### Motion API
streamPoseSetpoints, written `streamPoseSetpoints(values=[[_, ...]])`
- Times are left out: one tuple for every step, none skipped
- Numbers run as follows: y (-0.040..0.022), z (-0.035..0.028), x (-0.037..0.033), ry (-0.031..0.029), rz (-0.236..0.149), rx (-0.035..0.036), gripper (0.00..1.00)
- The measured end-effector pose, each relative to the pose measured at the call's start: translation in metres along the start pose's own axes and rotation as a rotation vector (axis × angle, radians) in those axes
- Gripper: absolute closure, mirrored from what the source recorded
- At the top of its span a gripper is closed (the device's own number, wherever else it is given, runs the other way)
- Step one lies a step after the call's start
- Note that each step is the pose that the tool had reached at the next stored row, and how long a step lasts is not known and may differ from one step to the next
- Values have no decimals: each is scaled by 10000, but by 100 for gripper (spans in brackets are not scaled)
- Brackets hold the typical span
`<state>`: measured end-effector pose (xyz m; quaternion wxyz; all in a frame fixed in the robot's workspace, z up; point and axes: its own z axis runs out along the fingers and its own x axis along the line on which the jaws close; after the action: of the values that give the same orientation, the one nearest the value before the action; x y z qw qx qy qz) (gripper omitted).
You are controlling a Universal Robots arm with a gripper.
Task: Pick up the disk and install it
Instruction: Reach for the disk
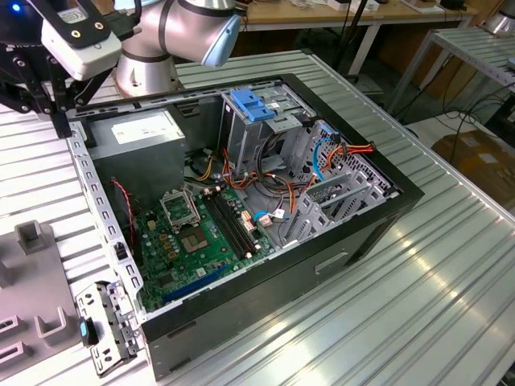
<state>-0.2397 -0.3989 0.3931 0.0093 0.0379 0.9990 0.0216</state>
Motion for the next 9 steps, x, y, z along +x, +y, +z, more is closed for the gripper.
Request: streamPoseSetpoints(values=[[-1,0,24,0,1,0,89],[-1,0,51,0,1,-1,89],[1,-1,75,0,1,0,89],[6,-1,105,0,1,0,89],[10,-1,124,0,1,0,89],[15,-1,150,0,0,-1,89],[21,-1,173,-1,0,-1,89],[26,-2,188,0,1,0,89],[30,-2,212,-1,1,0,89]])
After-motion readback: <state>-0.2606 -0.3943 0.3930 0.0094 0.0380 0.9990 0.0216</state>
